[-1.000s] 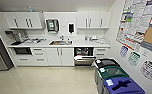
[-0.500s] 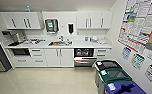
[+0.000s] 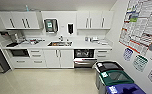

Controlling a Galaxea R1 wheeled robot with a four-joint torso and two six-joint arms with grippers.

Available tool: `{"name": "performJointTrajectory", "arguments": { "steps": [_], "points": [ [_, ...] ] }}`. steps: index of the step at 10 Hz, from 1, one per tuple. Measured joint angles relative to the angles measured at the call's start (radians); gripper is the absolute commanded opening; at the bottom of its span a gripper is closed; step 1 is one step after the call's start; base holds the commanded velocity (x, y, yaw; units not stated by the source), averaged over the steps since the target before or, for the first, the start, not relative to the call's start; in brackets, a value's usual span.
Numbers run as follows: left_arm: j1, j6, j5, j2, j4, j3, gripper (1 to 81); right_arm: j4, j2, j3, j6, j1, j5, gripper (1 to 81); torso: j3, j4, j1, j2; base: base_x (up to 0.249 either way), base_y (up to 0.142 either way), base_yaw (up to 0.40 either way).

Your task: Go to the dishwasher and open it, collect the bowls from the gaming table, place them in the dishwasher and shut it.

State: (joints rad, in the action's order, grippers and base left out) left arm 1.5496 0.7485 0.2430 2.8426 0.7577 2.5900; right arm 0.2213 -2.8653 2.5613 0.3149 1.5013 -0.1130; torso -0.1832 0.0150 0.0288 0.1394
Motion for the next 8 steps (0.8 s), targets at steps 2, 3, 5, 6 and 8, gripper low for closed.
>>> {"name": "performJointTrajectory", "arguments": {
  "steps": [2, 3, 5, 6, 8],
  "points": [
    [0.0, 0.0, 0.001, 0.0, -0.001, 0.0, 1.0, 0.0, 0.0, 0.0, 0.0, 0.0, 0.001, 1.0, 0.0, 0.0, 0.0, 0.0, 0.099, 0.0, 0.0],
    [0.0, 0.0, 0.0, 0.0, -0.001, 0.0, 1.0, 0.0, 0.0, 0.0, 0.0, 0.0, 0.001, 1.0, 0.0, 0.0, 0.0, 0.0, 0.103, 0.0, 0.0],
    [0.0, 0.0, 0.001, 0.0, -0.001, 0.0, 1.0, 0.0, 0.0, 0.0, 0.0, 0.0, 0.001, 1.0, 0.0, 0.0, 0.0, 0.0, 0.103, 0.0, 0.0],
    [0.0, 0.0, 0.0, 0.0, -0.001, 0.0, 1.0, 0.0, 0.0, 0.0, 0.0, 0.0, 0.001, 1.0, 0.0, 0.0, 0.0, 0.0, 0.103, 0.0, 0.0],
    [0.0, 0.0, 0.0, 0.0, -0.001, 0.0, 1.0, 0.0, 0.0, 0.0, 0.0, 0.0, 0.001, 1.0, 0.0, 0.0, 0.0, 0.0, 0.103, 0.0, 0.0]
  ]
}}
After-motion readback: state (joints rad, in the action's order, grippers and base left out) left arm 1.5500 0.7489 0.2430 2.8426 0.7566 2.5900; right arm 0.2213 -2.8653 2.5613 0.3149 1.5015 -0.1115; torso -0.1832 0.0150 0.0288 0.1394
